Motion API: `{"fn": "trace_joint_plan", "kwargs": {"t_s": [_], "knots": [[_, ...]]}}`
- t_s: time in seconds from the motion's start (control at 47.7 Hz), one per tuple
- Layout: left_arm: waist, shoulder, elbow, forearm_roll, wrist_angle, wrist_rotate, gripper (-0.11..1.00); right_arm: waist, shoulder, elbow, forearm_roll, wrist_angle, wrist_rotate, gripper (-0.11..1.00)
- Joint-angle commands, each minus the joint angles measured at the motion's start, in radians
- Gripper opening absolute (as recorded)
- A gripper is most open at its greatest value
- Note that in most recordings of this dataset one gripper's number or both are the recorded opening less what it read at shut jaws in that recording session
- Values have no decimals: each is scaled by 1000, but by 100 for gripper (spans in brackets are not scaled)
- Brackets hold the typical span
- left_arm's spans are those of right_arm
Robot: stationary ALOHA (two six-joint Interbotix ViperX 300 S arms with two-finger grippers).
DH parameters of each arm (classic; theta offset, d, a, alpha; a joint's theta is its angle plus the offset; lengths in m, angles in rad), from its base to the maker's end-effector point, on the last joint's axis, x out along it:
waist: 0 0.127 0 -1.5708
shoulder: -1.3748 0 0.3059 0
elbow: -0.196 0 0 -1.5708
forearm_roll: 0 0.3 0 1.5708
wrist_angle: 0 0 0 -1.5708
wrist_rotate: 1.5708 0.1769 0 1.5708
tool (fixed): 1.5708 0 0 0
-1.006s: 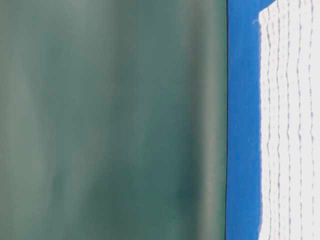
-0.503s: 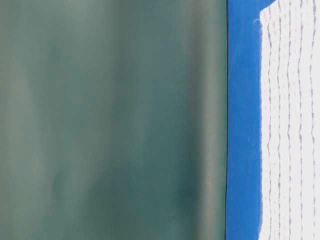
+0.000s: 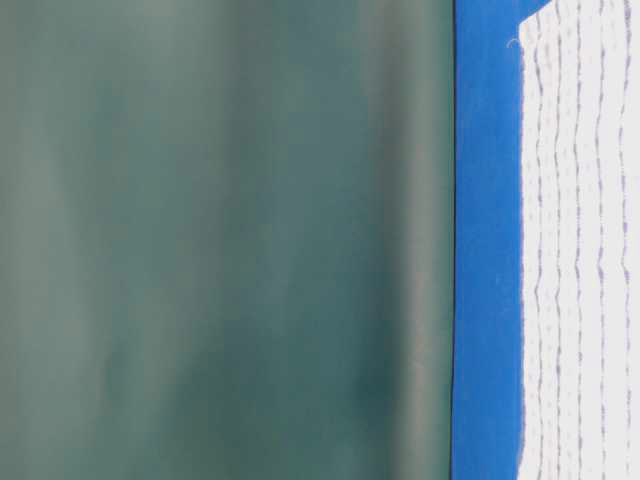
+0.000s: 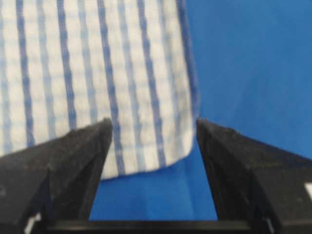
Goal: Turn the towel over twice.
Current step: 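Open both grippers, release the towel, and retract outward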
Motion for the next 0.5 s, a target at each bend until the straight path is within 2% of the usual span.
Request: {"fn": "trace_joint_plan", "kwargs": {"t_s": [0.0, 0.126, 0.293, 0.398, 0.482], "knots": [[2, -66, -38, -2, 46, 5, 64, -3, -71, -25, -55, 28, -3, 59], [17, -155, -58, -2, 71, 8, 64, -11, -147, -17, -176, 48, -6, 59], [72, -258, -55, 0, 66, 11, 64, -40, -258, 15, -379, 49, -6, 59], [118, -319, -46, 2, 63, 23, 64, -78, -327, 40, -472, 44, -6, 59], [147, -359, -38, 2, 54, 61, 64, -126, -393, 61, -538, 37, -8, 59]]}}
